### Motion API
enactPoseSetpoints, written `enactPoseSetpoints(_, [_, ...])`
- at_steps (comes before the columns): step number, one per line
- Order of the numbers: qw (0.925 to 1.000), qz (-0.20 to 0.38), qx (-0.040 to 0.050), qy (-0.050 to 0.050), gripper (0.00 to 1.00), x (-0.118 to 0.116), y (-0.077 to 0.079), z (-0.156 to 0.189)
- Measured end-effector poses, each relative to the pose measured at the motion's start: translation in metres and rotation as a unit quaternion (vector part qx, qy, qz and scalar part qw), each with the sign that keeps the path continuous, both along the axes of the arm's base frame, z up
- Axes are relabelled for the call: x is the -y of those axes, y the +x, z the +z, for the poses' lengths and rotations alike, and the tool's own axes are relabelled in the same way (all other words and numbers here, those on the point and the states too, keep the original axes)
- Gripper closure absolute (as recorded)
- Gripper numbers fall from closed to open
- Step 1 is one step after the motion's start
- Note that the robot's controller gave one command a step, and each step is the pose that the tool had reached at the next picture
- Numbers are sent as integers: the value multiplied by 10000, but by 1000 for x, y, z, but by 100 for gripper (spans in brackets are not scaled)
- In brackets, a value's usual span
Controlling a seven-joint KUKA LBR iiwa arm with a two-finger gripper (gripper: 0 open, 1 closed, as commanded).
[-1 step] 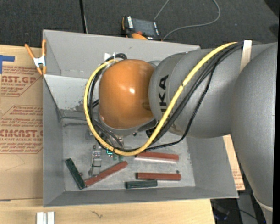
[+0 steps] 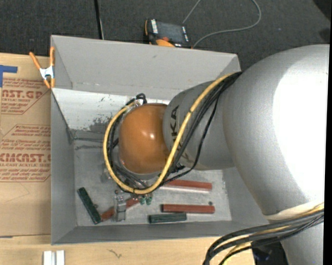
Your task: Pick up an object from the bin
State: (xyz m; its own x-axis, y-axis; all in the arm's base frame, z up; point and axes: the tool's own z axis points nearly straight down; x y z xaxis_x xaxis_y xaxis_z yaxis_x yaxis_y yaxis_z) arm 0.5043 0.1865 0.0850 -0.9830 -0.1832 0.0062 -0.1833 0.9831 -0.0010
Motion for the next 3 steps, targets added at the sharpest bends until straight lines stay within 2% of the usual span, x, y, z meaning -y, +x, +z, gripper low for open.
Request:
enactPoseSetpoints(1, [9999,-137,47,22,0,1,-18,-15])
enactPoseSetpoints(2, [9999,-131,31,19,100,1,-18,-15])
enactPoseSetpoints(3, [9999,-128,74,25,100,19,-12,146])
